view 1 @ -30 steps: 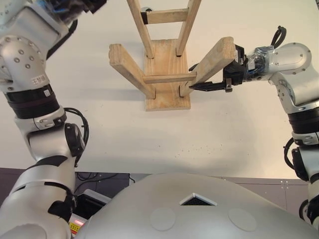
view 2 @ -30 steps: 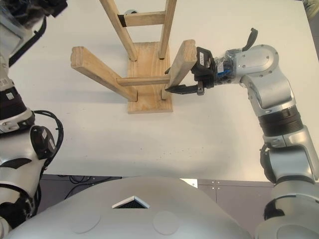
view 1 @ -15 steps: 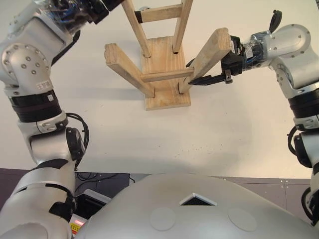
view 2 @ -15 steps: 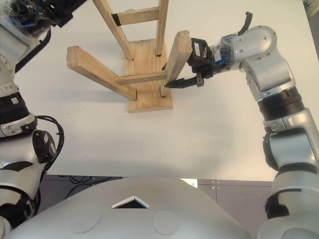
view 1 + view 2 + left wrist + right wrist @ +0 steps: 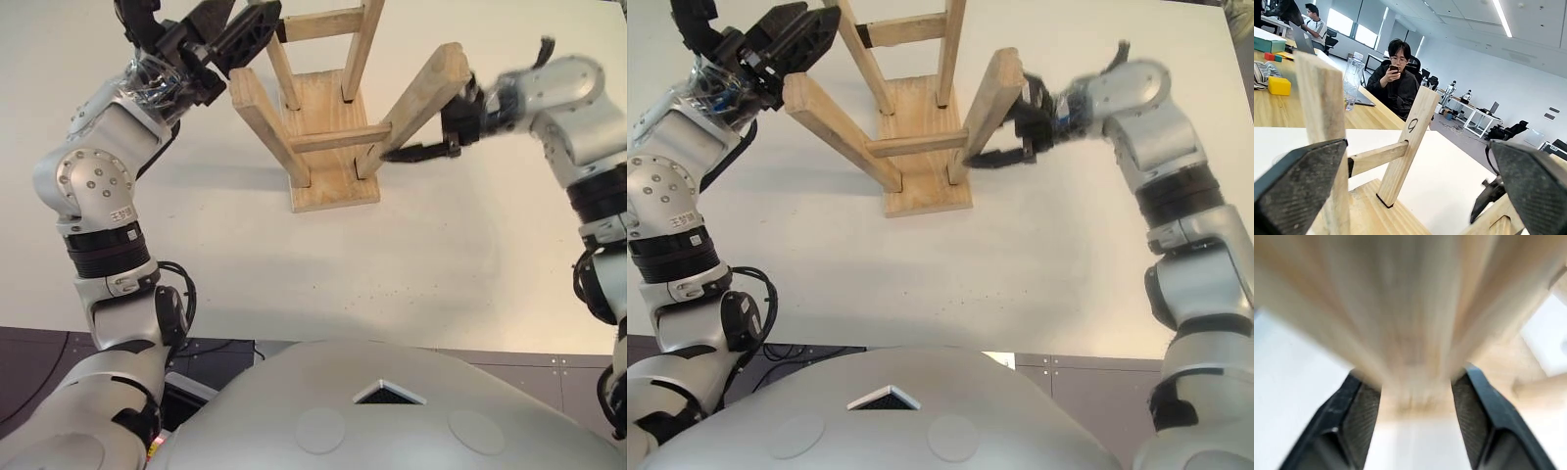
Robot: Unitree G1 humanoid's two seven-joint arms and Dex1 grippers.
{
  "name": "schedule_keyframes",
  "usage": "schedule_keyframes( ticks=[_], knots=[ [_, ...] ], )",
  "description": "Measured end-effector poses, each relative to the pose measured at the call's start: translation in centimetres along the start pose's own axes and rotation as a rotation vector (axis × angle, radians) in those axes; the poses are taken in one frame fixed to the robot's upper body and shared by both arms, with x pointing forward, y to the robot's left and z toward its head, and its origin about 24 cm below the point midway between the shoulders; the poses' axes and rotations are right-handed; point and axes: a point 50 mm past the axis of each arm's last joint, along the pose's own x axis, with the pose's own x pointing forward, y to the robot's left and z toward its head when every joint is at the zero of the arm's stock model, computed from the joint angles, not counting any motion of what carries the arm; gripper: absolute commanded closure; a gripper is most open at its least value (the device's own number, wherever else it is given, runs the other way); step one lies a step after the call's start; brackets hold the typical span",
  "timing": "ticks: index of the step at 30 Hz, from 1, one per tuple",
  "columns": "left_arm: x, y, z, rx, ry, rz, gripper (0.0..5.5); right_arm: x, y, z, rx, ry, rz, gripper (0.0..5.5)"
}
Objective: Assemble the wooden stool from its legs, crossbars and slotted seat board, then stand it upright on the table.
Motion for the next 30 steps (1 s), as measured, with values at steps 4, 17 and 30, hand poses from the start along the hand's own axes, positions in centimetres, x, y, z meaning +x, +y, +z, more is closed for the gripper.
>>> schedule_keyframes(
  ticks=[4,17,30],
  knots=[
    [-1.7,2.5,-3.0,-0.051,0.12,0.094,0.1,0.8,2.7,-4.0,0.169,-0.018,-0.075,1.98],
    [-1.4,1.4,-8.2,0.059,0.347,-0.011,0.1,-0.5,6.0,1.2,0.24,-0.299,0.051,1.98],
    [-2.9,-4.9,-11.5,0.087,0.475,-0.34,0.1,-1.3,-0.6,-0.2,-0.036,-0.208,-0.551,1.98]
  ],
)
